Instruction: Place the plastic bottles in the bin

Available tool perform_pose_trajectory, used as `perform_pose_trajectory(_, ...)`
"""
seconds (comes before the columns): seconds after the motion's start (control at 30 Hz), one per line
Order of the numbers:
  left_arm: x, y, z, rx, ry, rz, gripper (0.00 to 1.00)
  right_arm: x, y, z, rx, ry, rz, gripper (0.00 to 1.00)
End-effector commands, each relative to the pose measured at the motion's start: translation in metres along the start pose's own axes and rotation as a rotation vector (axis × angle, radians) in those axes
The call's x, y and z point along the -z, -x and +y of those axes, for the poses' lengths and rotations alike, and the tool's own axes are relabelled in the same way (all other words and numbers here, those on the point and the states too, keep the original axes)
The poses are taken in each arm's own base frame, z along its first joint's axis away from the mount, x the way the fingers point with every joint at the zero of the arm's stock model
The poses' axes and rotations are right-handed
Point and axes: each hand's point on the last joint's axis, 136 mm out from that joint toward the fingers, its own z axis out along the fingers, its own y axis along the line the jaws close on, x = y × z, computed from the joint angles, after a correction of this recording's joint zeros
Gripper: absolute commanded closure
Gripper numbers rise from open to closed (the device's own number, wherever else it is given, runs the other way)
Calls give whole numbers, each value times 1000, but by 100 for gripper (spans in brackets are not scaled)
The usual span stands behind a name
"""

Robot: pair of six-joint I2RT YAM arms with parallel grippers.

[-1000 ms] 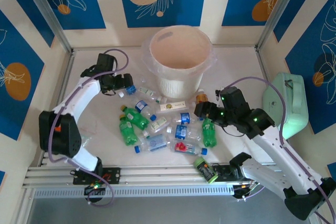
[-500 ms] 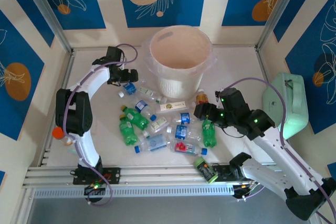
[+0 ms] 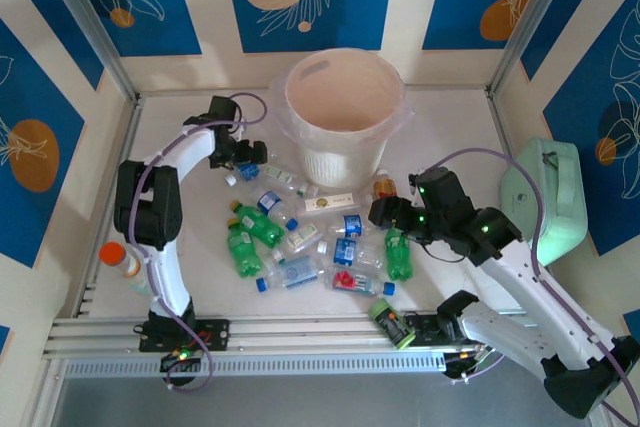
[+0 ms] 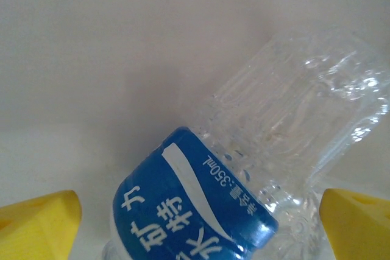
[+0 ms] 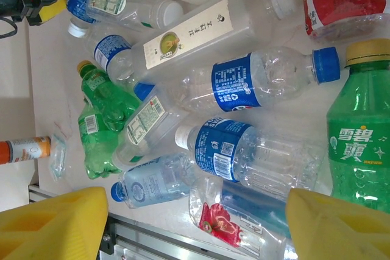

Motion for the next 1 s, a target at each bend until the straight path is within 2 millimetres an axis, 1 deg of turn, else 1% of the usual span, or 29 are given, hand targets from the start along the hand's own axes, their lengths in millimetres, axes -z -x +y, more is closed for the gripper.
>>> perform_pose_trajectory(0.0,-12,-9,2,-1,-21,48,0,2,-2,0,-3,-9,7,22)
perform_pose_trajectory(0.2,-18,-15,11,3,31,67,0,1,-2,3,7,-9,10,18)
perform_pose_trajectory(0.37,-27,-16,17,12,58,92,2,1,-1,4,16,-10,12,18)
perform_pose_trajectory(0.57,-38,-16,19,40,66,116,7,0,-1,4,15,-15,16,18)
perform_pose_trajectory(0.7,-42,-15,22,43,88,131,13,-1,-3,3,14,-16,20,18)
perform_pose_trajectory(0.87,-43,-17,27,47,109,134,15,-3,-3,2,13,-19,22,18)
perform_pose_trajectory(0.97,-45,-18,28,52,115,136,22,-5,-4,2,11,-19,23,18)
